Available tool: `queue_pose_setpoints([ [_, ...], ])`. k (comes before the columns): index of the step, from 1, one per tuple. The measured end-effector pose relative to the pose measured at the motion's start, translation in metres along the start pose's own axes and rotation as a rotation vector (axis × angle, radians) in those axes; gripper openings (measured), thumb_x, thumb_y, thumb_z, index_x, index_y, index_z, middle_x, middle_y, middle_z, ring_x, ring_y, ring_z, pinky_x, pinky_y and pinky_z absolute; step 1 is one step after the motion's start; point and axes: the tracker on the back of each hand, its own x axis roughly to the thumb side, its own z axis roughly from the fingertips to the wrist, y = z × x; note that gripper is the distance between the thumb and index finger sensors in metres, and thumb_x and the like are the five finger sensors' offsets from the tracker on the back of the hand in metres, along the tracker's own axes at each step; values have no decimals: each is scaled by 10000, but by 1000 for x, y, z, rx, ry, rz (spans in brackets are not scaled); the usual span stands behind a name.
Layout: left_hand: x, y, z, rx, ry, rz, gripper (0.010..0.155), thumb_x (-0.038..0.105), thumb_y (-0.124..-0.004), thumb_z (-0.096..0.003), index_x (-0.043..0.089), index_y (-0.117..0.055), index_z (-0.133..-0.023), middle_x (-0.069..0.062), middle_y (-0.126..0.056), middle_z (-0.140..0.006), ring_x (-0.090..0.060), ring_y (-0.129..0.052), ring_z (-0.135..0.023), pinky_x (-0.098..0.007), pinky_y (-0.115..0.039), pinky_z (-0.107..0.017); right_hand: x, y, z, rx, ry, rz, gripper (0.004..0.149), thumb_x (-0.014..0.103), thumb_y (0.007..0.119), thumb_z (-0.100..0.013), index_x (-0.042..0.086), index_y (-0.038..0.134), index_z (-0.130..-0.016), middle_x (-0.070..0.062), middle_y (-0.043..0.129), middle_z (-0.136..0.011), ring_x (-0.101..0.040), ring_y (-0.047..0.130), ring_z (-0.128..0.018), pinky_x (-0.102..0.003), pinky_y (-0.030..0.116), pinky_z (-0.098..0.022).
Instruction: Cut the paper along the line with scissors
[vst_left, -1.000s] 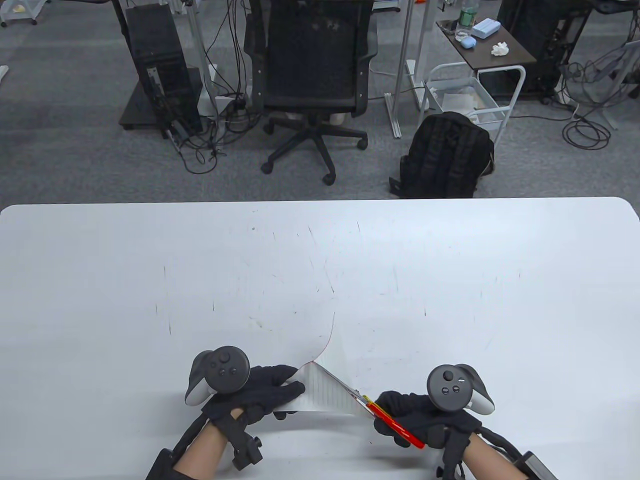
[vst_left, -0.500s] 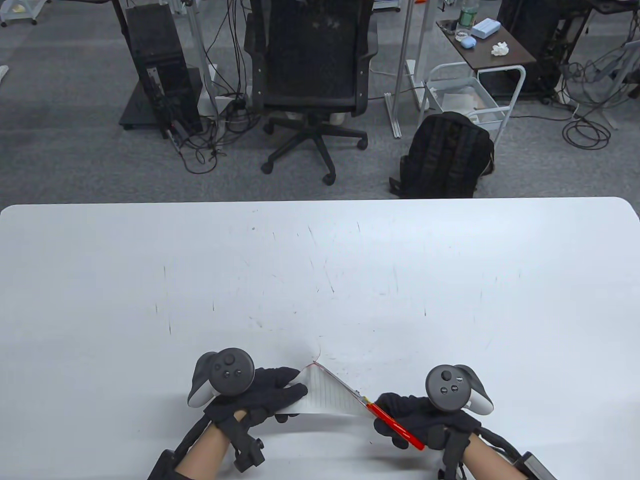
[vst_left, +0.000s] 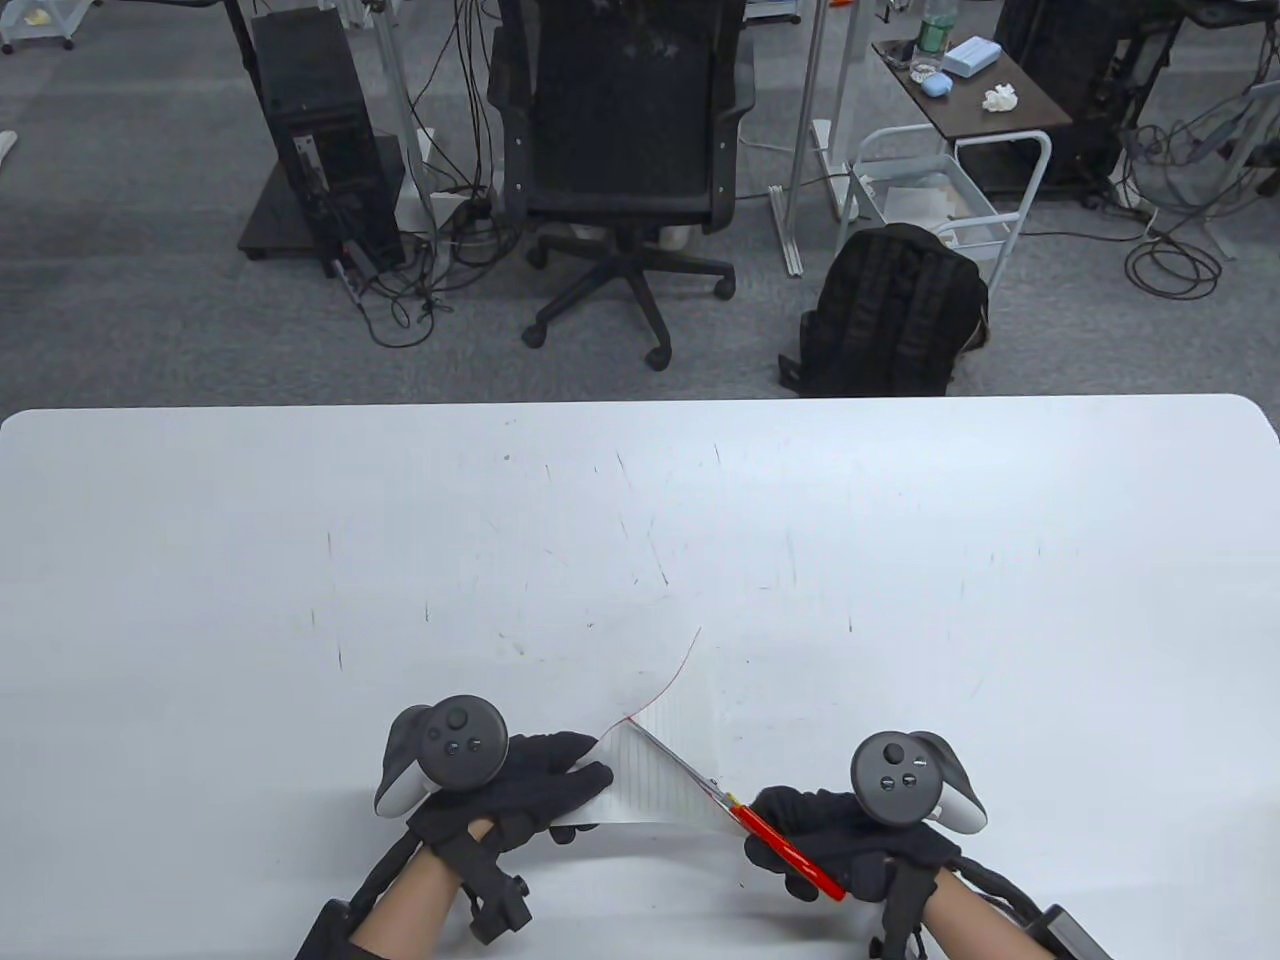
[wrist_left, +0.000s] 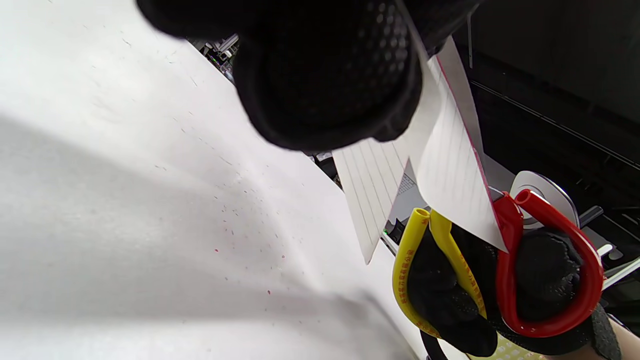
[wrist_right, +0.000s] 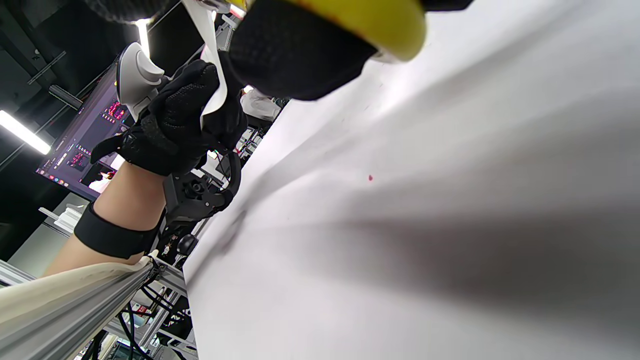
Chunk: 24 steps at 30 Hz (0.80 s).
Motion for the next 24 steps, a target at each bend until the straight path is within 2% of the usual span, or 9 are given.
queue_pose_setpoints([
  [13, -1, 0, 0, 0, -1, -15, 387, 431, -711, -600, 195, -817, -888, 50, -1010, -525, -58, -1020, -350, -189, -850, -286, 0, 3, -1, 8, 11, -31, 590, 521, 584, -597, 13, 610, -895, -175, 849, -652, -93, 938, -352, -367, 747, -346],
  [24, -5, 0, 0, -24, 13, 16, 388, 423, -714, -600, 173, -831, -873, 44, -1013, -504, -60, -1019, -332, -192, -850, -273, 0, -1, 0, -29, 7, -11, 559, 523, 628, -580, 41, 649, -863, -151, 868, -607, -75, 928, -301, -358, 737, -314],
])
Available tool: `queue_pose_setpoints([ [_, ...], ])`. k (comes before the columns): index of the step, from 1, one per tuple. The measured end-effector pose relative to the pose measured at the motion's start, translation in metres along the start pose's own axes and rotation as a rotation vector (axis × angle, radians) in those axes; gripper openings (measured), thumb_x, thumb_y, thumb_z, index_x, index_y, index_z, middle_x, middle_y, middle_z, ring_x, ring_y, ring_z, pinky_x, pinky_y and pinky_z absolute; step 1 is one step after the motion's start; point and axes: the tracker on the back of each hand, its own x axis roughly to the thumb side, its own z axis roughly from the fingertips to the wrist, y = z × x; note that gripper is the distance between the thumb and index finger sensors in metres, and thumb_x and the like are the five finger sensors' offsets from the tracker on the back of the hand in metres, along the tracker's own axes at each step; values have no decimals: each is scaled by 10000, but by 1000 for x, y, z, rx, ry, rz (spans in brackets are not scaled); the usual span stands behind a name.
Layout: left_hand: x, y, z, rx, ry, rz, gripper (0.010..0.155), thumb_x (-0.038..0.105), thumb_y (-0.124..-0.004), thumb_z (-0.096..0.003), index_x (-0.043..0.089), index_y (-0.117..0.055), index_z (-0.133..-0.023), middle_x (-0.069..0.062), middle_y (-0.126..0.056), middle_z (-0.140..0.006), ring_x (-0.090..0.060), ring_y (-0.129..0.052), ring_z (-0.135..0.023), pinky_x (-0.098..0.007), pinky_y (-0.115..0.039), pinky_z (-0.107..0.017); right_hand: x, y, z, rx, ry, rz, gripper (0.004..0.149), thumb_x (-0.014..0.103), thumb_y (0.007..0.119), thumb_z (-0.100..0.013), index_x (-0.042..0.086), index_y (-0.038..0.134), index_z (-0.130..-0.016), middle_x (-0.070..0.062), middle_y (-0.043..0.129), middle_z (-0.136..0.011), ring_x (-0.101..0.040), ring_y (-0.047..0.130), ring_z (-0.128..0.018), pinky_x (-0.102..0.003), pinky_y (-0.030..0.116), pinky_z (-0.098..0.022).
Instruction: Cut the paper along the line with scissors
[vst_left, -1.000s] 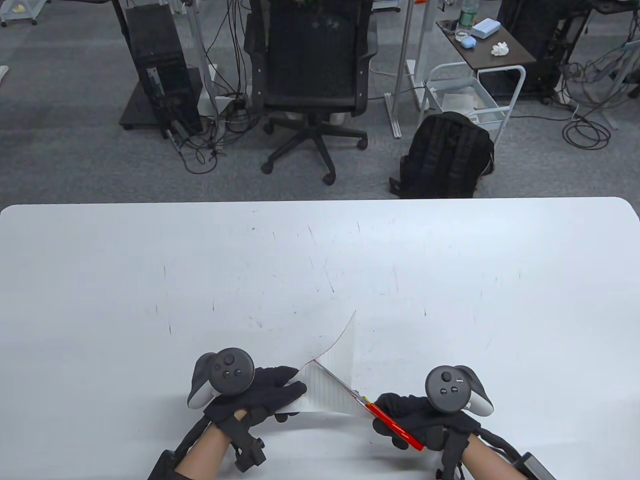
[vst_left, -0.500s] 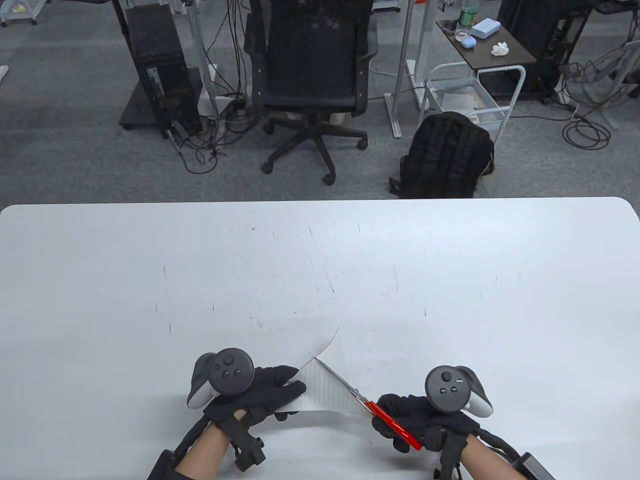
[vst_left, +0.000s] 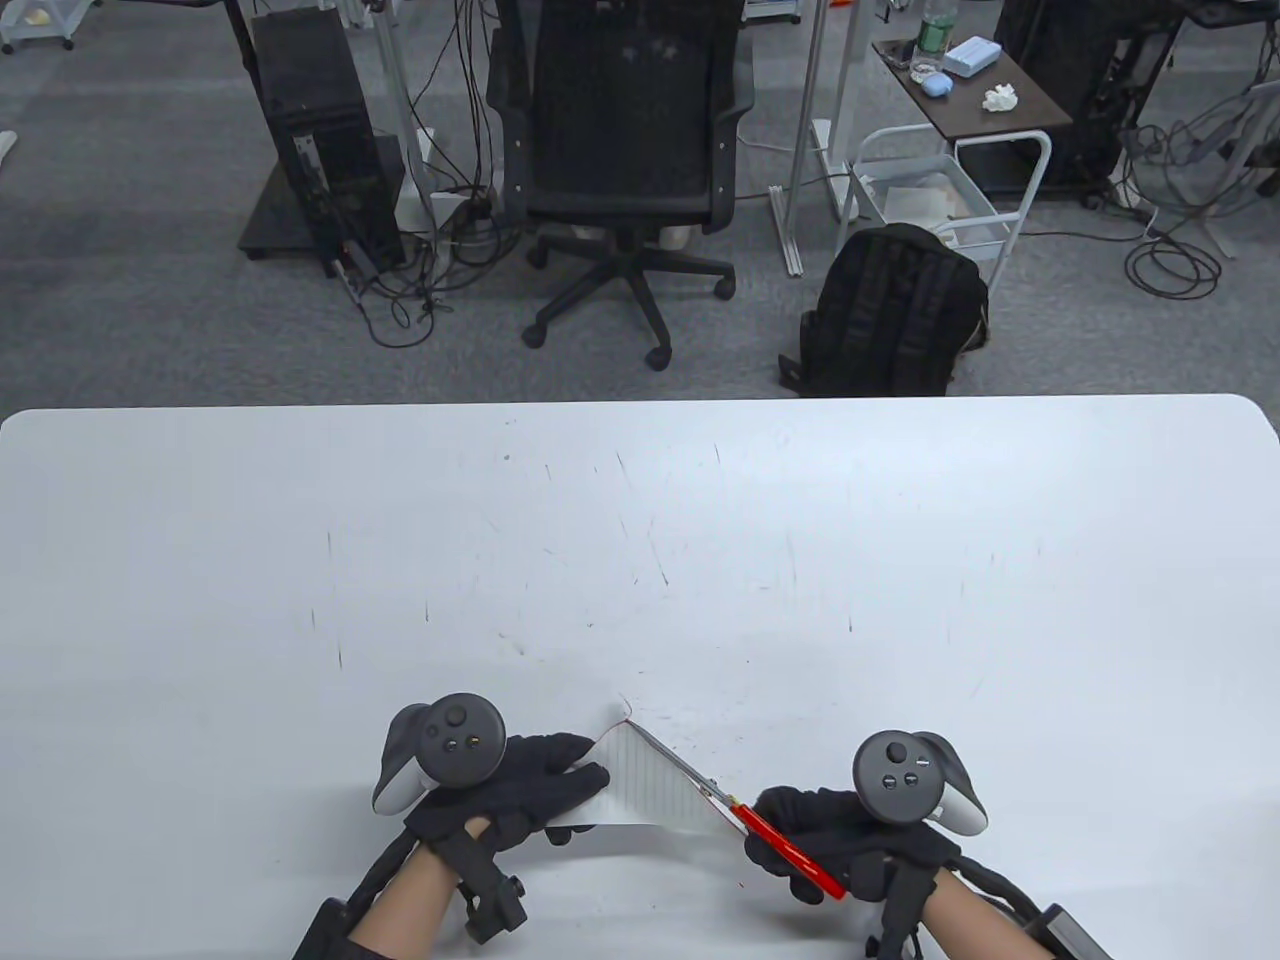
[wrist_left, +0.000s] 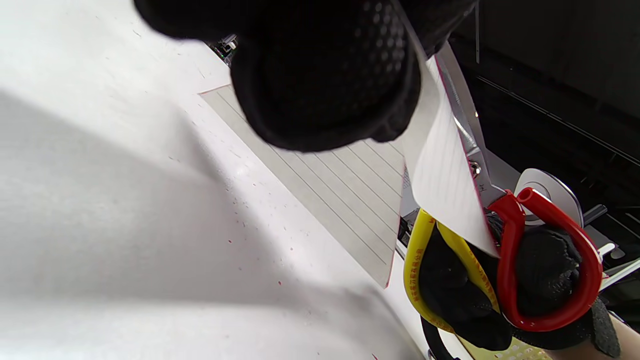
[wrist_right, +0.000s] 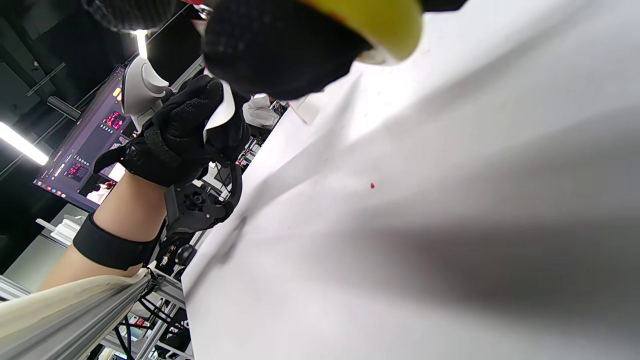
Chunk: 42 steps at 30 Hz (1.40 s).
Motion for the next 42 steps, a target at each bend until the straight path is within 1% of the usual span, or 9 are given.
queue_pose_setpoints([
  [9, -5, -2, -1, -23, 43, -27, 388, 426, -717, -598, 181, -831, -877, 38, -1014, -513, -69, -1020, -341, -199, -849, -279, -3, -2, 1, -16, 40, -3, 556, 521, 634, -578, 42, 654, -859, -147, 872, -601, -76, 927, -296, -358, 736, -311],
  [19, -26, 10, 4, 12, 126, -2, 396, 411, -707, -603, 184, -803, -913, 6, -1010, -583, -115, -1030, -404, -225, -852, -318, -8, -12, 5, -111, 140, 87, 562, 513, 644, -573, 30, 653, -861, -167, 865, -607, -95, 926, -301, -371, 730, -314],
  [23, -33, 23, 9, 89, 130, 58, 421, 400, -674, -614, 167, -752, -957, -8, -994, -643, -135, -1028, -458, -238, -850, -352, -10, -27, 10, -225, 245, 284, 579, 503, 659, -566, 9, 651, -867, -196, 859, -617, -129, 927, -311, -402, 719, -318],
  [26, -36, 31, 14, 169, 135, 132, 447, 358, -634, -624, 115, -621, -999, -43, -958, -720, -179, -1016, -531, -269, -841, -398, -12, -38, 14, -250, 385, 507, 594, 494, 663, -565, -6, 634, -886, -210, 846, -644, -149, 926, -338, -411, 714, -341],
  [28, -38, 38, 18, 222, 127, 170, 431, 345, -629, -626, 130, -616, -1000, -53, -948, -749, -200, -1009, -566, -287, -836, -424, -18, -47, 17, -241, 482, 646, 600, 488, 667, -563, -10, 625, -894, -216, 840, -658, -159, 925, -354, -421, 711, -352],
  [32, -42, 49, 27, 279, 116, 157, 397, 354, -660, -621, 236, -664, -1000, -74, -902, -878, -288, -954, -716, -363, -801, -534, -30, -61, 25, -233, 639, 757, 604, 477, 672, -563, -15, 612, -908, -230, 827, -679, -172, 923, -383, -435, 701, -371],
  [34, -44, 53, 30, 292, 112, 163, 389, 370, -689, -612, 254, -710, -982, -120, -800, -986, -337, -877, -822, -428, -759, -604, -33, -66, 29, -275, 680, 821, 606, 483, 687, -554, -4, 632, -910, -224, 840, -678, -195, 930, -390, -438, 707, -396],
  [36, -46, 56, 32, 243, 102, 226, 387, 373, -705, -610, 256, -728, -978, -153, -688, -1067, -368, -786, -919, -486, -707, -659, -37, -71, 32, -293, 721, 884, 600, 485, 704, -544, 11, 651, -908, -220, 849, -677, -207, 935, -392, -438, 708, -401],
  [42, -43, 64, 37, 275, 77, 178, 388, 382, -729, -600, 249, -757, -963, -118, -655, -1089, -358, -744, -956, -513, -666, -699, -45, -79, 36, -271, 865, 947, 597, 485, 714, -536, 35, 653, -924, -213, 843, -704, -219, 932, -428, -450, 700, -431],
])
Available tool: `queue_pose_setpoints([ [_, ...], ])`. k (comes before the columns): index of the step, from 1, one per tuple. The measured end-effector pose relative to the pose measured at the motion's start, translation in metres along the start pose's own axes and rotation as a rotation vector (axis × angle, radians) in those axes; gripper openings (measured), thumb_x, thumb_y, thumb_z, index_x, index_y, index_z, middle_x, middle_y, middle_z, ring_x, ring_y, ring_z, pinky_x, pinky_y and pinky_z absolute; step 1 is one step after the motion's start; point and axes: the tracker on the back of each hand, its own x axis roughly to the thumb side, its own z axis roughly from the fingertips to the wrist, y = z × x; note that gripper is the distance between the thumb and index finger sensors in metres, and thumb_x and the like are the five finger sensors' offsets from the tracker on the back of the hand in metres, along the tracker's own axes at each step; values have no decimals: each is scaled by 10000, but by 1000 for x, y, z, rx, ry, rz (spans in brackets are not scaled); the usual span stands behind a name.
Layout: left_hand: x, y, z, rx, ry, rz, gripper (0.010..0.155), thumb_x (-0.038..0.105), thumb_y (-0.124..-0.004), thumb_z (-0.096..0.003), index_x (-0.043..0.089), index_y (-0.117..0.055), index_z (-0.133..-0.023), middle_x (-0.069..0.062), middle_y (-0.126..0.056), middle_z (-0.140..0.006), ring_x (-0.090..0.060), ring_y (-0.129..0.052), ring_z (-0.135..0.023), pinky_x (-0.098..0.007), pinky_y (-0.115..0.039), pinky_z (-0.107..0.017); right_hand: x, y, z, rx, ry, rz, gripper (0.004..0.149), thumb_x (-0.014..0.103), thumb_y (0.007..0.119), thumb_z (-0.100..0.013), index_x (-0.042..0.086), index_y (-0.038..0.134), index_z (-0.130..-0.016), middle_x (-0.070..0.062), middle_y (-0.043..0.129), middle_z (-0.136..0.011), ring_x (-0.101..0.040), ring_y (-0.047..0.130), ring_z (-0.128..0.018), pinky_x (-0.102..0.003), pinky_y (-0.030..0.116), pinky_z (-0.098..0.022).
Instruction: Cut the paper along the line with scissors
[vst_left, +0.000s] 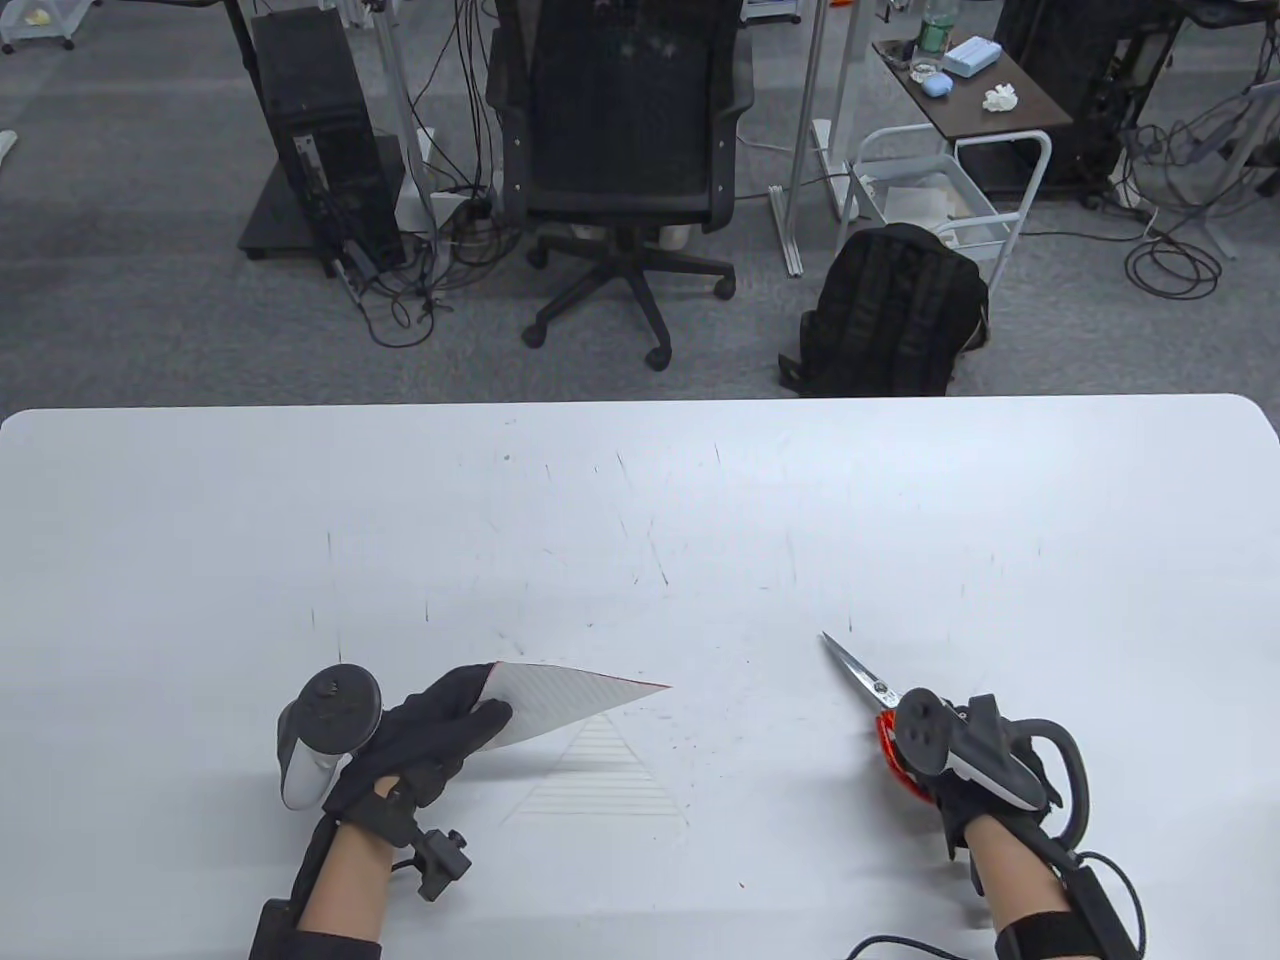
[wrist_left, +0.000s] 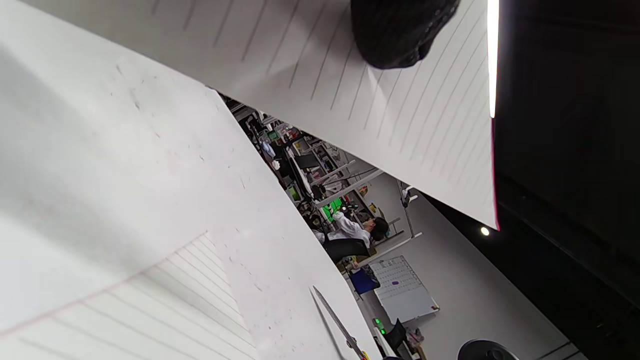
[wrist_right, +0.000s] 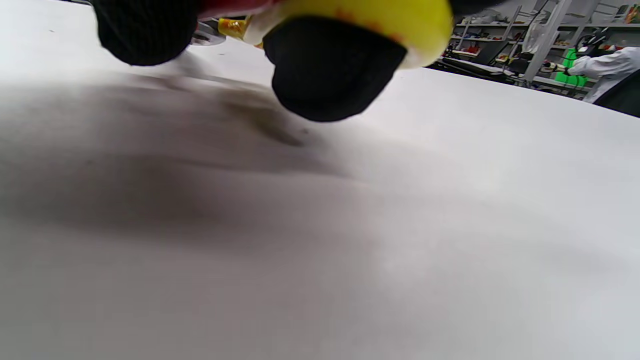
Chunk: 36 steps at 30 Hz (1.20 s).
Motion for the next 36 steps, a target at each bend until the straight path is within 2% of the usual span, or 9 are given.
queue_pose_setpoints([
  [7, -3, 1, 0, 8, 33, -48, 388, 367, -747, -593, 212, -786, -947, -125, -674, -1075, -372, -752, -943, -525, -664, -694, 0, -1, -4, 46, 45, 52, 652, 475, 761, -506, 41, 655, -980, -219, 802, -827, -242, 973, -577, -520, 682, -554],
  [10, -1, -1, 0, -1, 46, -134, 390, 372, -745, -592, 210, -787, -944, -121, -676, -1075, -366, -759, -943, -523, -672, -693, 4, 0, -3, 62, 12, 116, 648, 485, 745, -515, 44, 665, -983, -223, 800, -842, -257, 945, -607, -517, 698, -548],
  [16, 0, -2, -1, 14, 57, -144, 392, 364, -749, -591, 184, -793, -937, -123, -673, -1076, -372, -753, -945, -528, -668, -693, 3, -1, -2, 112, -4, 101, 623, 443, 738, -556, 30, 641, -1012, -247, 766, -877, -287, 922, -645, -533, 687, -561],
  [18, -3, -1, -1, 34, 80, -170, 398, 366, -749, -590, 158, -795, -926, -115, -689, -1060, -367, -764, -935, -522, -674, -689, 6, -3, 0, 151, -21, 99, 677, 484, 702, -552, 8, 609, -1024, -267, 743, -888, -325, 902, -659, -543, 675, -569],
  [21, -1, -4, -3, 18, 86, -186, 394, 358, -745, -591, 140, -794, -916, -130, -697, -1041, -375, -763, -922, -492, -684, -672, 17, -8, 5, 127, -106, 326, 645, 449, 688, -562, -14, 637, -1009, -269, 775, -857, -338, 922, -621, -537, 687, -558],
  [23, 0, -7, -5, 28, 113, -259, 394, 356, -744, -591, 140, -793, -917, -128, -695, -1044, -377, -759, -928, -496, -681, -676, 23, -14, 10, 107, -146, 388, 644, 466, 669, -565, 0, 635, -1009, -255, 776, -859, -317, 927, -624, -526, 694, -562],
  [28, -5, -11, -7, 64, 217, -452, 395, 349, -743, -592, 121, -798, -910, -141, -693, -1041, -393, -754, -927, -514, -673, -677, 32, -29, 29, -46, -231, 173, 643, 478, 668, -564, 7, 655, -1001, -262, 780, -854, -328, 929, -619, -533, 693, -558],
  [30, -8, -10, -7, 89, 284, -496, 382, 350, -746, -588, 122, -809, -889, -155, -739, -990, -376, -803, -864, -487, -705, -641, 35, -30, 36, -96, -282, 124, 649, 488, 655, -570, 3, 657, -1001, -264, 784, -852, -333, 929, -618, -537, 692, -557],
  [36, -14, -10, -9, 145, 412, -531, 381, 343, -745, -590, 111, -809, -885, -174, -755, -958, -376, -825, -807, -438, -733, -593, 35, -24, 40, -152, -308, 65, 652, 498, 645, -572, 8, 655, -1003, -259, 784, -856, -329, 930, -624, -534, 695, -559],
])
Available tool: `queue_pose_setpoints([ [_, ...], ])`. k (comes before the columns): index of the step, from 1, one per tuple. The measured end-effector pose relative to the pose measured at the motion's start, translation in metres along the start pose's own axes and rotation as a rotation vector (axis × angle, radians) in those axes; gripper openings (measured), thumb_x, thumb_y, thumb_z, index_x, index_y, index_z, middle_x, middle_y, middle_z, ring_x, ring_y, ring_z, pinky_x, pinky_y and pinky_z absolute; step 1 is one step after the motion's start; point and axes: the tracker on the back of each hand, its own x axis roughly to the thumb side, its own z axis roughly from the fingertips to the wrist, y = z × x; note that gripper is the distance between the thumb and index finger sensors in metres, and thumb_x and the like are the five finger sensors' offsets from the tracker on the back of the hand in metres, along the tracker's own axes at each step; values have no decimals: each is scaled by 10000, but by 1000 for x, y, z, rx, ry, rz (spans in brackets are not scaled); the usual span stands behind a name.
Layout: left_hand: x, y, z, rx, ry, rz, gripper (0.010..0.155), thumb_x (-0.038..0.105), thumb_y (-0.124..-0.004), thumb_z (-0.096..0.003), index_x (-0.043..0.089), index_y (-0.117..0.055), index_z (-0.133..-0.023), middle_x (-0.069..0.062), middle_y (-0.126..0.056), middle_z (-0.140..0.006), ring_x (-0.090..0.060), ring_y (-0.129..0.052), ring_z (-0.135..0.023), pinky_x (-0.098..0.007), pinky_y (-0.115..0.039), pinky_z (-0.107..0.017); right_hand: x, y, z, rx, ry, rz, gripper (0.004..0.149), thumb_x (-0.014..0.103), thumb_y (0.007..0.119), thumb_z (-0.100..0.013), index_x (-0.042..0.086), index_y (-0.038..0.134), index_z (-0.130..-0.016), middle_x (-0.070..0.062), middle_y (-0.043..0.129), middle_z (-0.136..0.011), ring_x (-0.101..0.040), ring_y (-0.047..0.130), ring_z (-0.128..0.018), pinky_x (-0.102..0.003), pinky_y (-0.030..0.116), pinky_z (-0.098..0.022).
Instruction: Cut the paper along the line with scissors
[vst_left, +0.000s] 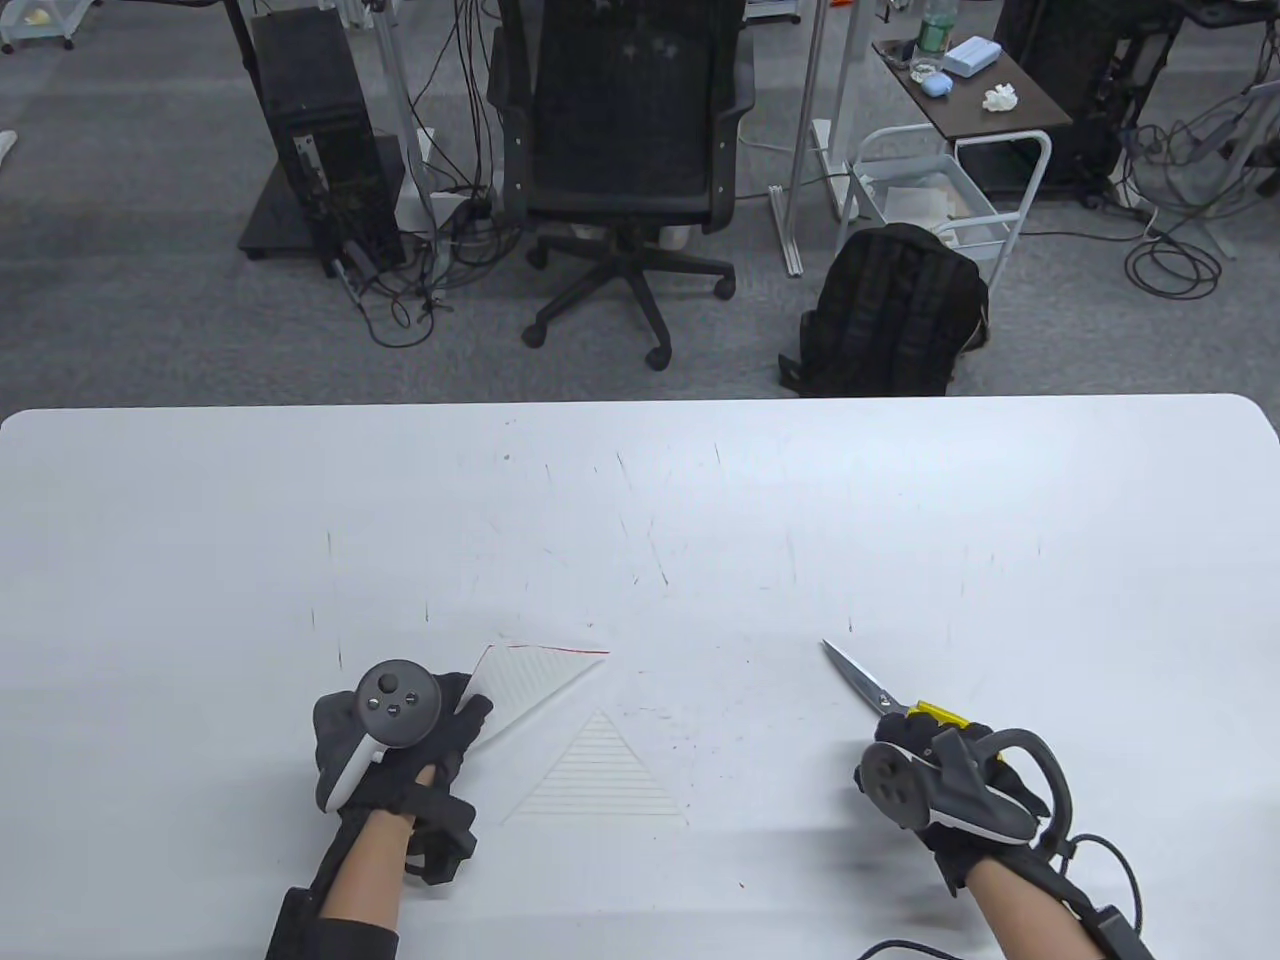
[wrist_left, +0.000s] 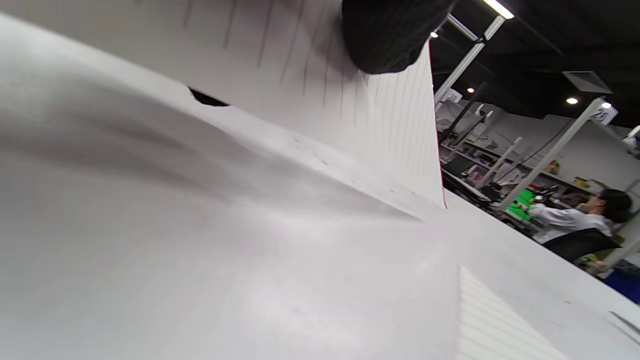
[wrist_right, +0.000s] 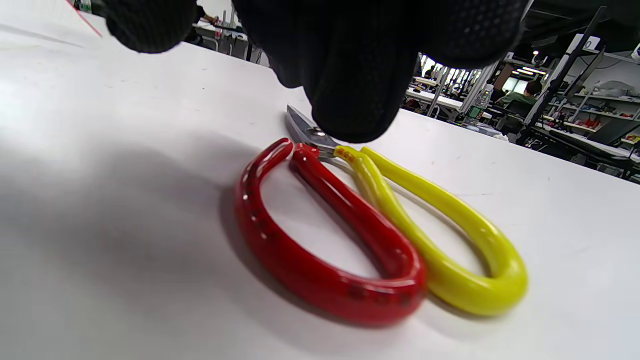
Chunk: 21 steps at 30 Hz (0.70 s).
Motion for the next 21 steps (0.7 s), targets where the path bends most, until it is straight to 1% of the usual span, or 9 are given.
queue_pose_setpoints([
  [4, -5, -4, -3, -7, 34, -21, 383, 344, -748, -588, 110, -812, -884, -174, -759, -956, -379, -824, -810, -437, -733, -593, -6, 2, 1, -21, 25, -83, 654, 498, 643, -574, 6, 655, -1004, -262, 781, -858, -332, 928, -627, -537, 693, -560],
  [7, -7, -4, -5, 12, 52, -70, 386, 351, -751, -585, 112, -817, -880, -173, -760, -959, -379, -825, -814, -442, -733, -594, -9, 1, 1, -28, 39, -135, 654, 496, 644, -574, 3, 659, -1002, -260, 786, -855, -331, 929, -625, -537, 694, -560],
  [10, -10, -4, -7, 7, 85, -85, 381, 362, -763, -575, 124, -832, -865, -166, -798, -912, -344, -866, -738, -383, -761, -537, -10, -1, 2, -56, 44, -157, 648, 494, 645, -574, 3, 664, -996, -257, 797, -839, -323, 933, -606, -531, 698, -553],
  [12, -9, -5, -9, 4, 93, -103, 382, 368, -766, -574, 126, -836, -860, -165, -807, -901, -336, -875, -720, -371, -766, -521, -10, 0, 2, -49, 49, -161, 646, 495, 643, -573, 3, 670, -990, -250, 801, -827, -311, 936, -585, -524, 703, -546],
  [14, -6, -7, -9, 22, 100, -147, 388, 374, -761, -575, 130, -830, -869, -165, -803, -909, -336, -872, -728, -369, -766, -523, -11, -1, 2, -45, 49, -164, 645, 495, 645, -573, 3, 671, -990, -253, 800, -826, -311, 936, -584, -524, 703, -546],
  [17, -1, -10, -12, 38, 107, -204, 460, 395, -750, -582, 130, -746, -958, -176, -714, -998, -290, -858, -765, -352, -764, -539, -11, 0, 1, -39, 44, -187, 647, 496, 640, -575, 3, 669, -992, -253, 796, -828, -311, 935, -585, -524, 704, -546],
  [18, 4, -10, -11, 59, 109, -213, 492, 400, -753, -579, 125, -714, -986, -190, -677, -1025, -292, -856, -770, -352, -765, -539, -11, 0, 2, -40, 46, -200, 644, 497, 637, -576, 5, 671, -991, -250, 801, -826, -312, 935, -585, -525, 703, -546],
  [20, 9, -7, -9, 90, 97, -268, 592, 416, -750, -579, 104, -608, -1061, -233, -573, -1078, -324, -817, -822, -367, -752, -559, -12, 1, 2, -46, 49, -200, 644, 496, 633, -577, 4, 671, -991, -253, 799, -828, -315, 934, -586, -525, 701, -547],
  [21, 10, -6, -8, 98, 87, -280, 665, 428, -745, -579, 90, -519, -1106, -268, -505, -1100, -363, -774, -868, -403, -730, -594, -12, 0, 2, -49, 50, -196, 646, 496, 634, -576, 4, 667, -993, -253, 800, -827, -315, 932, -590, -527, 700, -547],
])
